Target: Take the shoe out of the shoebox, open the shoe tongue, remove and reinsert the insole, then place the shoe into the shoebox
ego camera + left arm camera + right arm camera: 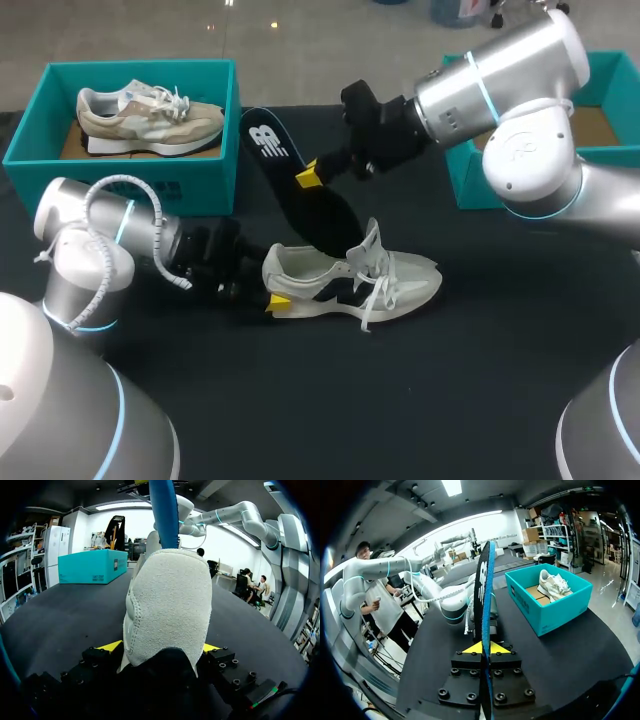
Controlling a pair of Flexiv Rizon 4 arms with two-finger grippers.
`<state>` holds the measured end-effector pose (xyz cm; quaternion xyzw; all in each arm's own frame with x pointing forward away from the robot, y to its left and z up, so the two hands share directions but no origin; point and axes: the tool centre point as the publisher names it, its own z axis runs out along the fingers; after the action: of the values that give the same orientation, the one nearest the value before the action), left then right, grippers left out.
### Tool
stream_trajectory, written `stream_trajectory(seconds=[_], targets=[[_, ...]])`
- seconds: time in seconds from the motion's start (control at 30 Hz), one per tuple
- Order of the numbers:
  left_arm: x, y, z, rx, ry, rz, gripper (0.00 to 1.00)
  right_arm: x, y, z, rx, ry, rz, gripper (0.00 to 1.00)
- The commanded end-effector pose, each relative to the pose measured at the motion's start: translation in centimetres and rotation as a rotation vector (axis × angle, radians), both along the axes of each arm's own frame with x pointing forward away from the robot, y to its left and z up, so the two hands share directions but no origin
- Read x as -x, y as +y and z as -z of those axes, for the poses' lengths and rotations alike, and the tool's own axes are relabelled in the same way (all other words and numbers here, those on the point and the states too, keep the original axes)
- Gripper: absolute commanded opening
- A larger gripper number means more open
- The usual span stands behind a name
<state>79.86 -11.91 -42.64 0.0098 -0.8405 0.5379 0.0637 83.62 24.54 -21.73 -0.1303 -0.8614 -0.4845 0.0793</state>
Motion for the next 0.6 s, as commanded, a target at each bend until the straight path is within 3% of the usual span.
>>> stream_trajectory(seconds=[0.03,0.3,0.6], targets=[[-0.1,0.0,0.3,-0.001,0.001,0.0,0.0,-1.1,0.0,-0.9,-0.016,0.014,0.017,0.0],[-0.1,0.0,0.3,-0.001,0.001,0.0,0.0,-3.9,-0.3,-4.9,-0.057,0.13,0.062,0.0],[-0.1,0.0,0.3,-0.001,0.001,0.0,0.0,-5.3,-0.4,-9.5,-0.144,0.231,0.097,0.0]])
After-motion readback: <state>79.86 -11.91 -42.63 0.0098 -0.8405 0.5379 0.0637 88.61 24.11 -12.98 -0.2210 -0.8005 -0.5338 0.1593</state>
